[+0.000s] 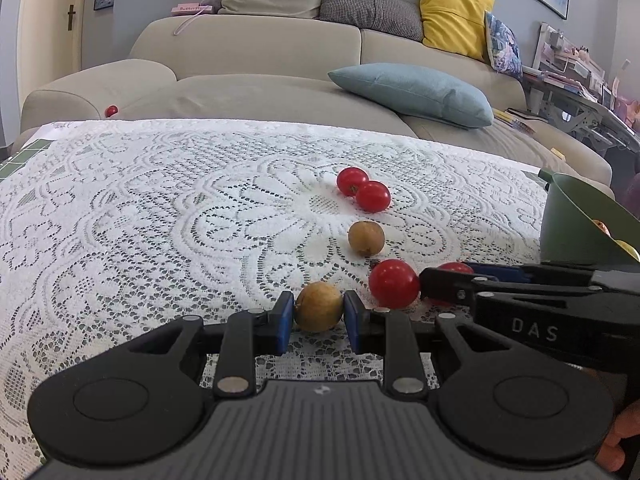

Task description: Organize fruits

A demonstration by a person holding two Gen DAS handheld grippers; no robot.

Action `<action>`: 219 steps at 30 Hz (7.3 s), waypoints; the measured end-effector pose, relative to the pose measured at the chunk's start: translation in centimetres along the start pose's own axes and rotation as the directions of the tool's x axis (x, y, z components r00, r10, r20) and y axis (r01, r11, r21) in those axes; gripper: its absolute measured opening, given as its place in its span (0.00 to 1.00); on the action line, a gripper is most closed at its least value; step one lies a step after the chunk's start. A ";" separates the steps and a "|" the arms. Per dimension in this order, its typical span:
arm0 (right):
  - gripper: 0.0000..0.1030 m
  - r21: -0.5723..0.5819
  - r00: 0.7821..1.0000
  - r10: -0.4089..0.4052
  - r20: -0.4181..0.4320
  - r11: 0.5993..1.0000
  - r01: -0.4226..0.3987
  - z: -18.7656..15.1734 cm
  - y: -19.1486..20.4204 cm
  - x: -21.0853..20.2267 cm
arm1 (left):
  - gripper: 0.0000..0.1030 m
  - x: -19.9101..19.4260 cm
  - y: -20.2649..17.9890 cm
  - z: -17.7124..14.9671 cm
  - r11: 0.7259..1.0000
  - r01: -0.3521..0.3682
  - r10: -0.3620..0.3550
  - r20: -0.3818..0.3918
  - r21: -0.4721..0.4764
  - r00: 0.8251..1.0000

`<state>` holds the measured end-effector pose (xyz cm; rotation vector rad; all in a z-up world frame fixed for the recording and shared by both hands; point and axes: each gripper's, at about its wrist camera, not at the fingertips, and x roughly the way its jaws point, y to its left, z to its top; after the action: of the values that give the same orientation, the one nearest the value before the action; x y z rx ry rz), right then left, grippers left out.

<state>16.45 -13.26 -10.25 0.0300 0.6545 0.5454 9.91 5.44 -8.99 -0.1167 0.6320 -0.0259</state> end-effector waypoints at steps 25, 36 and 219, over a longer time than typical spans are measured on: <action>0.27 -0.150 0.999 -0.041 -0.007 0.988 0.039 0.4 2.0 -3.0 | 0.29 -1.9 -1.1 0.8 1.000 -0.025 0.024 -0.027 -0.015 0.999; 0.27 -0.303 0.999 0.028 -0.029 0.952 -0.036 2.9 1.2 -8.1 | 0.29 -5.2 -3.8 3.5 0.999 0.007 -0.008 -0.034 -0.035 0.999; 0.40 -0.247 1.000 0.012 -0.017 0.969 -0.015 2.7 3.8 2.1 | 0.34 1.9 2.8 3.0 0.992 -0.024 0.025 0.004 -0.124 1.000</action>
<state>17.62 -8.57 -8.61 -0.2042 0.5979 0.6378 13.20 8.37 -8.05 -0.2292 0.6297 0.0376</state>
